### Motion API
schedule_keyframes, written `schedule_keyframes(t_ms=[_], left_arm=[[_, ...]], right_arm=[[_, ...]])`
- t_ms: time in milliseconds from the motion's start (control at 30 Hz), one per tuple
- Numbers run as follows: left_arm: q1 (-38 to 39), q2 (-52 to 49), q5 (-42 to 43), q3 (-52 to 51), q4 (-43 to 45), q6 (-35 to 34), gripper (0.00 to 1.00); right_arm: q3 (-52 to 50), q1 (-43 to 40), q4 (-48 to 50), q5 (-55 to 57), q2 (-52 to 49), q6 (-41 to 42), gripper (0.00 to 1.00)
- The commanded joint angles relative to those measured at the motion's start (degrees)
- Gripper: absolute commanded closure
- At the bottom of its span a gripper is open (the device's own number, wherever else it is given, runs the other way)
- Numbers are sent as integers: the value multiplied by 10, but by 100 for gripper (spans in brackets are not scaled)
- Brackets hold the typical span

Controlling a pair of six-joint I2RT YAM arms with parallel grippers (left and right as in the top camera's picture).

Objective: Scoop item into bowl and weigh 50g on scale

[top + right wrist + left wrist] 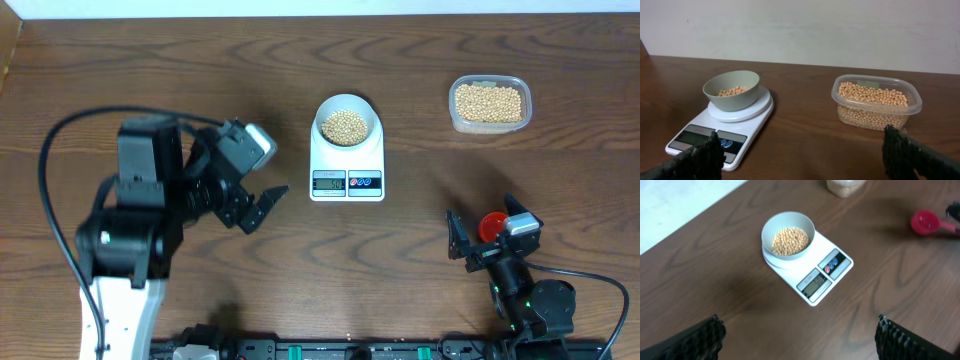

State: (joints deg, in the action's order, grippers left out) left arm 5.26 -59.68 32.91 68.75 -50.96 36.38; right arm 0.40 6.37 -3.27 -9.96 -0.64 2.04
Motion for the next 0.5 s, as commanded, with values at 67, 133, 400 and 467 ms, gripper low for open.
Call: schedule_keyframes(t_ms=[67, 133, 400, 467], left_arm=[[-1, 90, 5, -112, 82, -82, 2], [-1, 115, 5, -147, 114, -93, 2], [-2, 245, -40, -323, 271, -203, 2], [-7, 268, -56, -361, 311, -231, 2]], right_arm=[[-1, 7, -4, 8, 4, -10, 1], [-1, 7, -4, 8, 4, -10, 1], [-1, 7, -4, 8, 4, -10, 1], [-1, 7, -3, 8, 4, -10, 1]])
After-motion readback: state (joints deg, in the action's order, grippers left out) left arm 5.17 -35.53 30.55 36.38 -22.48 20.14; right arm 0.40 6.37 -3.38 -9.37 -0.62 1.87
